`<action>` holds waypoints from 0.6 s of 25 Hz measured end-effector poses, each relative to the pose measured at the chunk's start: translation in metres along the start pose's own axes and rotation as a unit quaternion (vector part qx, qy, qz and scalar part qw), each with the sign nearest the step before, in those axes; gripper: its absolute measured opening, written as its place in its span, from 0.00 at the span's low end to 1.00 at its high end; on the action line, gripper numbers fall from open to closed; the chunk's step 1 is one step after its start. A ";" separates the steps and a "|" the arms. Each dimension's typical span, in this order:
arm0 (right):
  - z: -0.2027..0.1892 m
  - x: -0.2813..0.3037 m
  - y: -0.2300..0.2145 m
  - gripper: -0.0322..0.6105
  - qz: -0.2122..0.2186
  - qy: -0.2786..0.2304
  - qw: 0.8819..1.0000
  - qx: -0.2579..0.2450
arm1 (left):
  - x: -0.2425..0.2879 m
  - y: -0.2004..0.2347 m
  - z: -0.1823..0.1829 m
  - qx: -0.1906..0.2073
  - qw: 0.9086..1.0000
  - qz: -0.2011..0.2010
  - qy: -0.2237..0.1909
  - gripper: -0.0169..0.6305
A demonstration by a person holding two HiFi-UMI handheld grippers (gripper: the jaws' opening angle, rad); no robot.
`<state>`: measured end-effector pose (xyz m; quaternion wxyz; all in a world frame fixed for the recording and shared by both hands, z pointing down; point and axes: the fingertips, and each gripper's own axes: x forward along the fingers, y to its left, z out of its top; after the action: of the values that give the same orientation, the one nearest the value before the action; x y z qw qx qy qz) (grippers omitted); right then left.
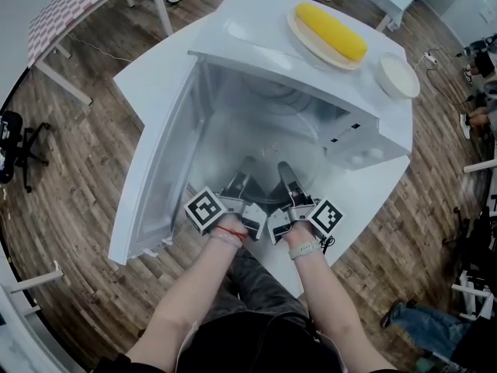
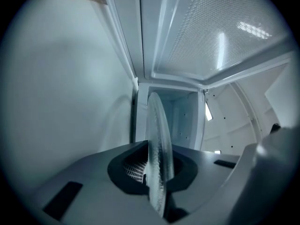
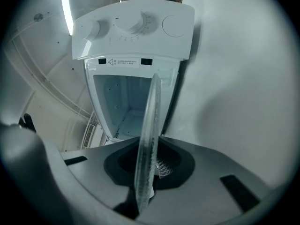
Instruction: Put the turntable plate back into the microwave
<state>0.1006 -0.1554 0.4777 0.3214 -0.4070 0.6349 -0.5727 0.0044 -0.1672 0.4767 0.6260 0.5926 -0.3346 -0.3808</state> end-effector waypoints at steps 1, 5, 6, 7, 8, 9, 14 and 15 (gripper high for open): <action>0.000 0.002 0.000 0.12 0.000 0.000 1.000 0.000 | 0.001 0.000 0.001 0.000 1.000 0.000 -0.001 0.07; 0.005 0.009 0.000 0.12 0.002 0.002 1.000 -0.004 | 0.008 0.000 0.004 0.002 1.000 -0.004 -0.001 0.07; 0.005 0.010 0.000 0.12 0.002 0.003 1.000 -0.005 | 0.009 0.000 0.004 0.002 1.000 -0.003 -0.001 0.07; 0.006 0.011 -0.001 0.12 0.002 0.003 1.000 -0.005 | 0.010 0.001 0.005 0.001 1.000 -0.005 -0.002 0.07; 0.006 0.012 -0.001 0.12 0.003 0.003 1.000 -0.005 | 0.011 0.001 0.006 -0.002 1.000 -0.009 -0.005 0.07; 0.007 0.014 -0.001 0.12 0.003 0.003 1.000 -0.005 | 0.013 0.000 0.007 -0.005 1.000 -0.014 -0.008 0.07; 0.009 0.021 0.000 0.12 0.008 0.002 1.000 -0.006 | 0.017 0.002 0.012 -0.006 1.000 -0.014 -0.011 0.07; 0.009 0.022 0.000 0.12 0.008 0.001 1.000 -0.005 | 0.018 0.004 0.013 -0.004 1.000 -0.012 -0.010 0.07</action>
<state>0.0983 -0.1791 0.4773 0.3232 -0.4028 0.6416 -0.5671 0.0020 -0.1891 0.4807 0.6207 0.5898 -0.3324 -0.3954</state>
